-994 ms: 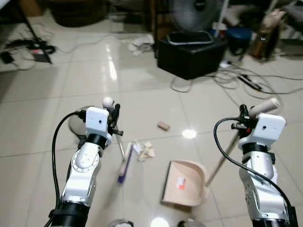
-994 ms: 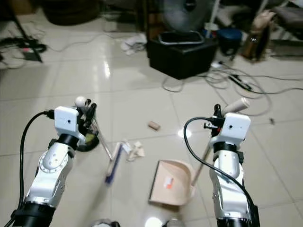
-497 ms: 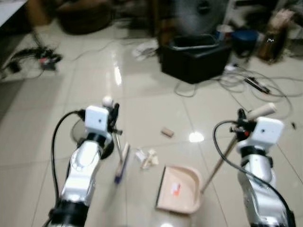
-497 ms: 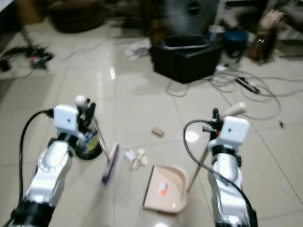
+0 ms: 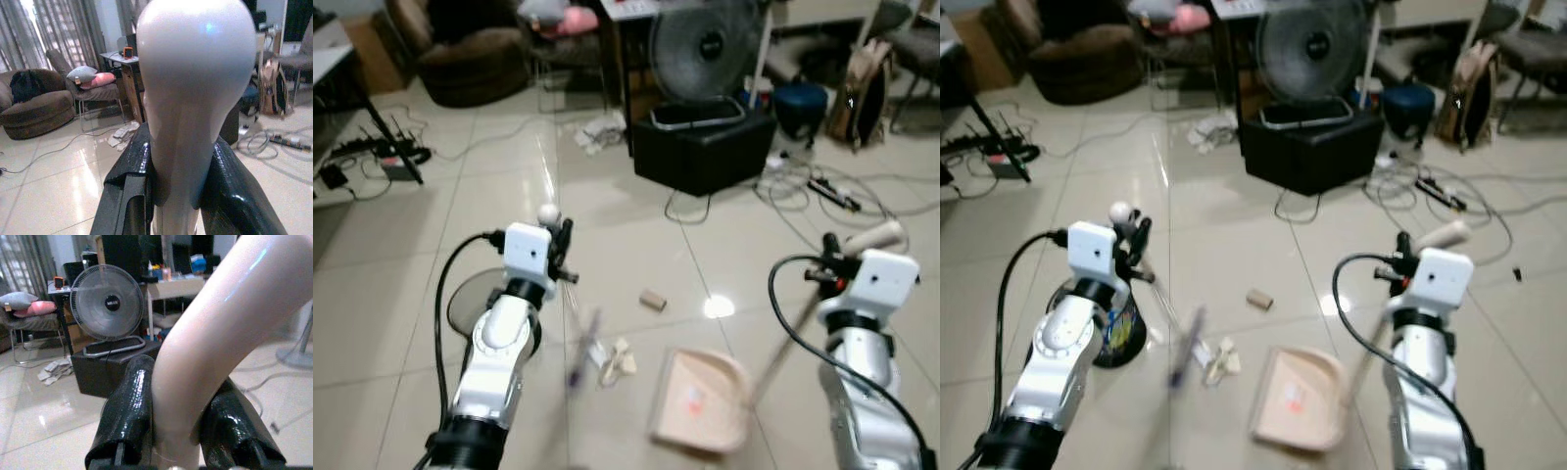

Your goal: Sweep floor

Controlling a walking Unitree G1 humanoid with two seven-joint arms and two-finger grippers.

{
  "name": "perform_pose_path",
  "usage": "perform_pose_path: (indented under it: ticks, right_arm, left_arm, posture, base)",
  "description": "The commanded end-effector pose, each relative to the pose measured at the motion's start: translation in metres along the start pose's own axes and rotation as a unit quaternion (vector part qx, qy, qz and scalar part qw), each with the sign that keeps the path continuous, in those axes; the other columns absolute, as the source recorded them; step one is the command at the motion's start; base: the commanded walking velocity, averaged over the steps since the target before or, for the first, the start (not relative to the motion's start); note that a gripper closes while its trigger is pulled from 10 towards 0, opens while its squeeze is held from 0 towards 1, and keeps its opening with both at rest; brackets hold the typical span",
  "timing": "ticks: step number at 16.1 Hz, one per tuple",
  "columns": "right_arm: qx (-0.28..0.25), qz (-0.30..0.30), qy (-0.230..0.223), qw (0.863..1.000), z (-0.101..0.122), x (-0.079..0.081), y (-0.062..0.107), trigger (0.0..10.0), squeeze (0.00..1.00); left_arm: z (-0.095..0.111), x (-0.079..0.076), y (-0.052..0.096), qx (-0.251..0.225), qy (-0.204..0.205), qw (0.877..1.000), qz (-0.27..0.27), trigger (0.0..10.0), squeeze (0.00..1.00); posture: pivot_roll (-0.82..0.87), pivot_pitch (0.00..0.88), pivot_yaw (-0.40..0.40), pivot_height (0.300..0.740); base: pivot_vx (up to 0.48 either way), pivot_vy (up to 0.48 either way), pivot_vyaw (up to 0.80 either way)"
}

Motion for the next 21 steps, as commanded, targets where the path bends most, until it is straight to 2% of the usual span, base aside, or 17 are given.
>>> perform_pose_path:
  ticks: [1, 11, 15, 19, 21]
  right_arm:
    - [-0.018, 0.014, -0.015, 1.000, 0.0106, 0.0109, -0.0017, 10.0, 0.00]
    - [-0.015, 0.016, -0.009, 1.000, 0.0083, 0.0147, -0.0007, 10.0, 0.00]
    - [-0.015, 0.035, 0.013, 0.999, 0.0070, 0.0199, -0.0007, 10.0, 0.00]
    - [-0.018, 0.017, 0.003, 1.000, 0.0072, 0.0183, -0.0046, 10.0, 0.00]
    - [-0.022, 0.004, 0.006, 1.000, 0.0059, 0.0128, -0.0023, 10.0, 0.00]
  left_arm:
    - [0.0098, 0.0140, -0.0009, -0.018, -0.023, 0.999, 0.017, 10.0, 0.00]
    - [0.0062, 0.0152, 0.0008, -0.011, -0.028, 0.999, 0.019, 10.0, 0.00]
    - [0.0069, 0.0160, -0.0005, -0.012, -0.030, 0.999, 0.020, 10.0, 0.00]
    - [0.0100, 0.0147, -0.0034, -0.015, -0.029, 0.999, -0.001, 10.0, 0.00]
    - [0.0028, 0.0134, -0.0002, -0.004, -0.042, 0.999, -0.010, 10.0, 0.00]
  posture:
    - [-0.05, 0.036, 0.070, 0.740]
    - [-0.04, 0.055, 0.071, 0.740]
    - [-0.03, 0.056, 0.070, 0.740]
    - [-0.02, 0.065, 0.080, 0.740]
    - [-0.02, 0.051, 0.090, 0.740]
  base:
    - [0.379, 0.000, 0.00]
    - [0.382, 0.000, 0.00]
    - [0.374, 0.000, 0.20]
    - [0.271, 0.000, 0.20]
    - [0.000, 0.000, 0.00]
Point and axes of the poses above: a point about 5 cm out from each wrist's last joint towards the gripper, its own y axis pointing back from the gripper into the wrist, its own z axis along the axis of the wrist's last joint, x = y × z, the point moved 4 cm from there along -y, pointing out of the wrist towards the gripper, and after that the axes turned 2 degrees about -y, right-handed, at the moved point
